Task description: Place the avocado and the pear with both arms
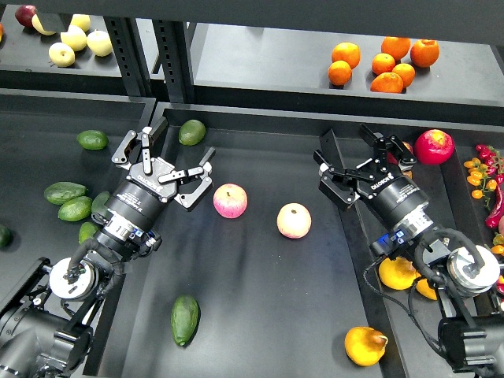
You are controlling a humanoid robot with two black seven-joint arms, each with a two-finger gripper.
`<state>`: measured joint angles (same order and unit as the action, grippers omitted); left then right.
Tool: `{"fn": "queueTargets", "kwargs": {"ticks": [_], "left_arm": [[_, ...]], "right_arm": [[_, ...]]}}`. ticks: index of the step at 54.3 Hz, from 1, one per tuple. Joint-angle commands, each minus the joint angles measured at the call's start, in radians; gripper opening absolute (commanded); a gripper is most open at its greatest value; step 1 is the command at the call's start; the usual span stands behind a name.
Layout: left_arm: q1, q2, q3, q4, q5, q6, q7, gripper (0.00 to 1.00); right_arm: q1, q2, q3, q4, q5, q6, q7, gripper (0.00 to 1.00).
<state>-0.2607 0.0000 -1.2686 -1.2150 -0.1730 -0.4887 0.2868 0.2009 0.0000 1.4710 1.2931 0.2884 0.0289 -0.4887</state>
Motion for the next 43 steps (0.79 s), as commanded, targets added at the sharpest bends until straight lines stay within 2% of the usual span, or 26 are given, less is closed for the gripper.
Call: {"fn": "queueTargets", "kwargs": {"ticks": [1, 43], "left_arm": [[0.0, 0.0, 0.0, -0.001, 0.0, 0.0, 0.002, 0.99], [0.031, 0.0, -0.006, -0.006, 0.001, 0.0, 0.018, 1.0]], "right_arm": [[0.0, 0.0, 0.0, 0.0, 0.0, 0.0, 0.0, 1.0], [0.0, 0.0, -0.001, 0.003, 0.002, 0.0, 0.0, 1.0]]}}
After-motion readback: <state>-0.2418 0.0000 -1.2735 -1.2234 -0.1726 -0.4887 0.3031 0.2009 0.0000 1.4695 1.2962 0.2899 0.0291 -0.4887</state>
